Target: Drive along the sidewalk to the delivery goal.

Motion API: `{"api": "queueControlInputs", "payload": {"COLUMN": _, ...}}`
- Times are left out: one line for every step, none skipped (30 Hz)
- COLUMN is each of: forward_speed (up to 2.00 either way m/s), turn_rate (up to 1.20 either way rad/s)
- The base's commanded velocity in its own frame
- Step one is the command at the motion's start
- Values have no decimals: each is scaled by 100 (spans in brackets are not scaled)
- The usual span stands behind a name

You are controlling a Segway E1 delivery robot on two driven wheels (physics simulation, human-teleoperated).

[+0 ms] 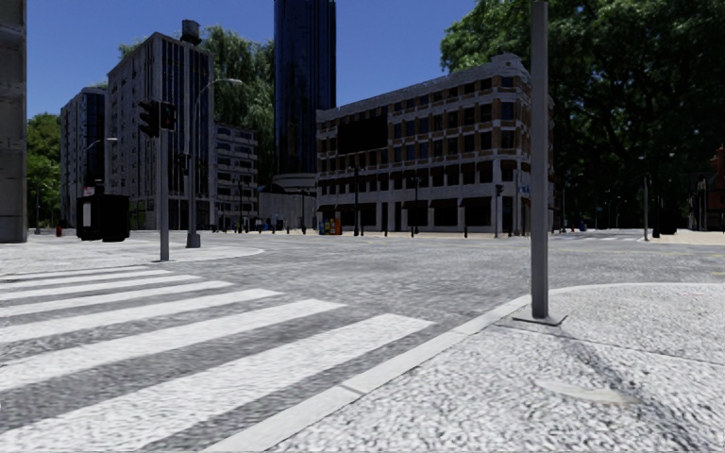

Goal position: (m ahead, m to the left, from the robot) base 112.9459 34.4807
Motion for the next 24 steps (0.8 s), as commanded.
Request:
{"api": "queueControlInputs", "payload": {"forward_speed": 158, "turn_rate": 60}}
{"api": "queueControlInputs", "payload": {"forward_speed": 158, "turn_rate": 60}}
{"api": "queueControlInputs", "payload": {"forward_speed": 158, "turn_rate": 60}}
{"api": "queueControlInputs", "payload": {"forward_speed": 158, "turn_rate": 60}}
{"api": "queueControlInputs", "payload": {"forward_speed": 157, "turn_rate": 60}}
{"api": "queueControlInputs", "payload": {"forward_speed": 157, "turn_rate": 60}}
{"api": "queueControlInputs", "payload": {"forward_speed": 155, "turn_rate": 60}}
{"api": "queueControlInputs", "payload": {"forward_speed": 149, "turn_rate": 60}}
{"api": "queueControlInputs", "payload": {"forward_speed": 142, "turn_rate": 60}}
{"api": "queueControlInputs", "payload": {"forward_speed": 142, "turn_rate": 60}}
{"api": "queueControlInputs", "payload": {"forward_speed": 140, "turn_rate": 60}}
{"api": "queueControlInputs", "payload": {"forward_speed": 139, "turn_rate": 60}}
{"api": "queueControlInputs", "payload": {"forward_speed": 139, "turn_rate": 60}}
{"api": "queueControlInputs", "payload": {"forward_speed": 139, "turn_rate": 60}}
{"api": "queueControlInputs", "payload": {"forward_speed": 139, "turn_rate": 60}}
{"api": "queueControlInputs", "payload": {"forward_speed": 139, "turn_rate": 60}}
{"api": "queueControlInputs", "payload": {"forward_speed": 138, "turn_rate": 60}}
{"api": "queueControlInputs", "payload": {"forward_speed": 138, "turn_rate": 60}}
{"api": "queueControlInputs", "payload": {"forward_speed": 137, "turn_rate": 60}}
{"api": "queueControlInputs", "payload": {"forward_speed": 137, "turn_rate": 60}}
{"api": "queueControlInputs", "payload": {"forward_speed": 137, "turn_rate": 60}}
{"api": "queueControlInputs", "payload": {"forward_speed": 137, "turn_rate": 60}}
{"api": "queueControlInputs", "payload": {"forward_speed": 137, "turn_rate": 60}}
{"api": "queueControlInputs", "payload": {"forward_speed": 137, "turn_rate": 60}}
